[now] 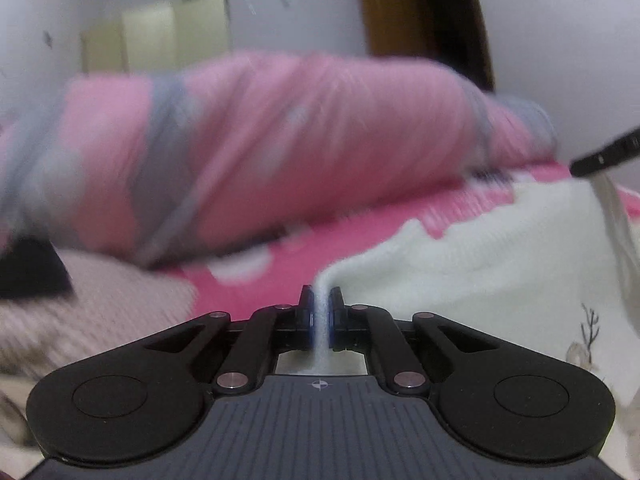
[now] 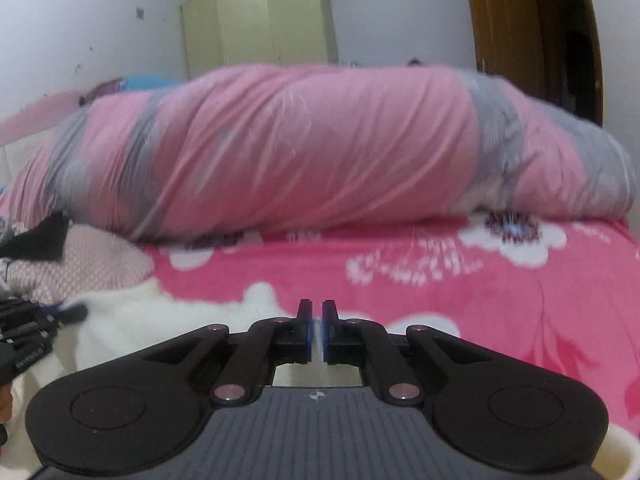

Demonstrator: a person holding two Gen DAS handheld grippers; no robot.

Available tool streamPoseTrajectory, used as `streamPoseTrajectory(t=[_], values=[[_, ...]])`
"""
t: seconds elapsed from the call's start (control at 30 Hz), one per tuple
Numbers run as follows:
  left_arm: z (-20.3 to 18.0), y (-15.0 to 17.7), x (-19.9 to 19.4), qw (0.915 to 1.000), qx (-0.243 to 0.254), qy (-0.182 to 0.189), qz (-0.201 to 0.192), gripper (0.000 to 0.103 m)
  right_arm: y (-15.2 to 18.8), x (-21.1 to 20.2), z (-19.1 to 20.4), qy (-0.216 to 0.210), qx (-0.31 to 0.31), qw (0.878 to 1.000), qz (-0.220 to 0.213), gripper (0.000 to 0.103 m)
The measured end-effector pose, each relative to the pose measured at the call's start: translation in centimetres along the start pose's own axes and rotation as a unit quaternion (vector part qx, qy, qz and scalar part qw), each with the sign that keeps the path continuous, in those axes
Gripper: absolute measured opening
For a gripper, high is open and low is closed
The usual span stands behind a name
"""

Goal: Fold clothes

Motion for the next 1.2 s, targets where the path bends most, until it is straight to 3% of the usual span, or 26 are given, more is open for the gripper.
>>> streamPoseTrajectory(t=[0.1, 0.27, 0.3, 0.37, 0.43, 0.47, 0.5, 0.57, 0.7, 0.8, 0.9, 1.07, 1.2], values=[[0.4, 1.0, 2.5, 0.9995, -0.006, -0.016, 0.027, 0.005, 1.0, 3.0, 0.6, 0.018, -0.012, 1.0, 0.004, 0.004], [-0.2, 7.3, 8.4, 0.9902, 0.018, -0.039, 0.133, 0.006, 7.4, 10.7, 1.5, 0.061, -0.066, 0.993, 0.082, 0.004], [-0.4, 7.5, 8.6, 0.9889, 0.025, -0.039, 0.142, 0.006, 9.1, 12.1, 1.7, 0.068, -0.084, 0.989, 0.103, 0.005], [-0.8, 7.1, 8.7, 0.987, 0.043, -0.039, 0.15, 0.007, 9.3, 12.3, 1.8, 0.077, -0.094, 0.987, 0.101, 0.006], [-0.7, 6.9, 8.2, 0.9862, 0.041, -0.031, 0.158, 0.012, 8.8, 12.0, 1.5, 0.079, -0.08, 0.988, 0.11, 0.009], [-0.5, 6.7, 7.6, 0.9862, 0.031, -0.026, 0.161, 0.022, 8.4, 11.5, 1.2, 0.075, -0.065, 0.988, 0.117, 0.013], [-0.3, 6.5, 7.0, 0.9861, 0.022, -0.021, 0.163, 0.035, 7.8, 10.4, 0.6, 0.072, -0.044, 0.989, 0.122, 0.015], [0.1, 5.8, 4.7, 0.9872, -0.009, -0.018, 0.158, 0.044, 6.9, 7.5, -0.8, 0.06, 0.007, 0.991, 0.123, 0.023], [0.3, 2.7, -2.7, 0.9926, -0.058, 0.001, 0.107, 0.064, 5.0, -0.7, -3.7, 0.023, 0.113, 0.987, 0.112, 0.04], [-0.1, 1.0, -9.0, 0.9931, -0.089, 0.023, 0.073, 0.067, 5.6, -7.9, -5.2, -0.017, 0.163, 0.981, 0.108, 0.042], [-1.0, 1.1, -15.3, 0.9861, -0.143, 0.064, 0.056, 0.067, 8.4, -14.3, -5.3, -0.056, 0.192, 0.972, 0.119, 0.042], [-3.5, 5.8, -22.7, 0.9674, -0.205, 0.116, 0.091, 0.067, 14.5, -22.6, -2.6, -0.082, 0.191, 0.968, 0.137, 0.042], [-5.6, 10.5, -26.0, 0.9551, -0.237, 0.127, 0.125, 0.067, 16.7, -26.3, 2.8, -0.107, 0.128, 0.978, 0.123, 0.042]])
Point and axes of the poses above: each gripper's, at about its wrist camera, not at the fingertips, and x roughly the way its jaws point, z to its left, y to its underside, the point moved 10 cm from there along x, roughly the way its jaws point, and after that the axes turned 12 degrees about y, right-handed, at the moved point
